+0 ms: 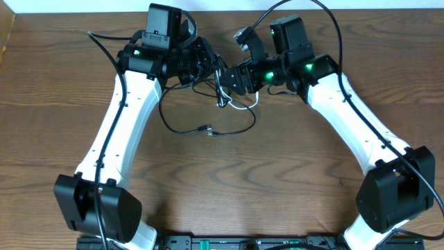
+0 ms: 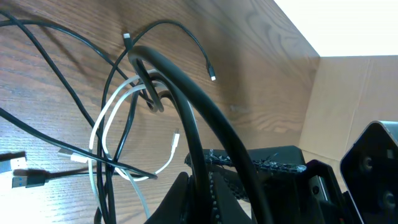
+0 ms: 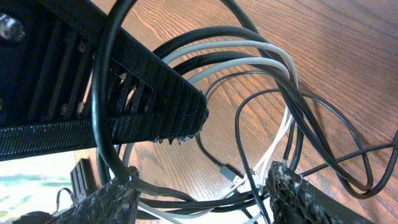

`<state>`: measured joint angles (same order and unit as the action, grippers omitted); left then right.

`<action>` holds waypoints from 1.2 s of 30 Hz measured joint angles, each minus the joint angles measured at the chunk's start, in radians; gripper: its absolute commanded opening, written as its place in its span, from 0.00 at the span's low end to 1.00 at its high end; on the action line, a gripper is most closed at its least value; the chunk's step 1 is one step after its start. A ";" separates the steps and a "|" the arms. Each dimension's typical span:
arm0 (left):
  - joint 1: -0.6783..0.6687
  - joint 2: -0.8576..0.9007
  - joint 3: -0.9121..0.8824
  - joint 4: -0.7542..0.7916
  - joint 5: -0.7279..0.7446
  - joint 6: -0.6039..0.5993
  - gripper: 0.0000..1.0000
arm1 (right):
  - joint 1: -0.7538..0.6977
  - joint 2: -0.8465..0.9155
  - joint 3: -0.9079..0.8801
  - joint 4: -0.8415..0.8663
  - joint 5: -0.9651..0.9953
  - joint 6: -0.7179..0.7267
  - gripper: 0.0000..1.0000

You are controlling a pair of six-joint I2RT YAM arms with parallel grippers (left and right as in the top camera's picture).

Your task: Untangle cables

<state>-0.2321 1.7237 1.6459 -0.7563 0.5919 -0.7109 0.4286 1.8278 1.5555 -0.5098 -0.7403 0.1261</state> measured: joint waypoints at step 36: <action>-0.051 0.002 0.000 -0.045 0.063 0.173 0.08 | -0.140 0.048 0.000 0.017 0.259 0.238 0.01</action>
<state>-0.2829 1.7256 1.6459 -0.8009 0.6552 -0.5377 0.2882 1.8755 1.5555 -0.4927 -0.4812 0.3637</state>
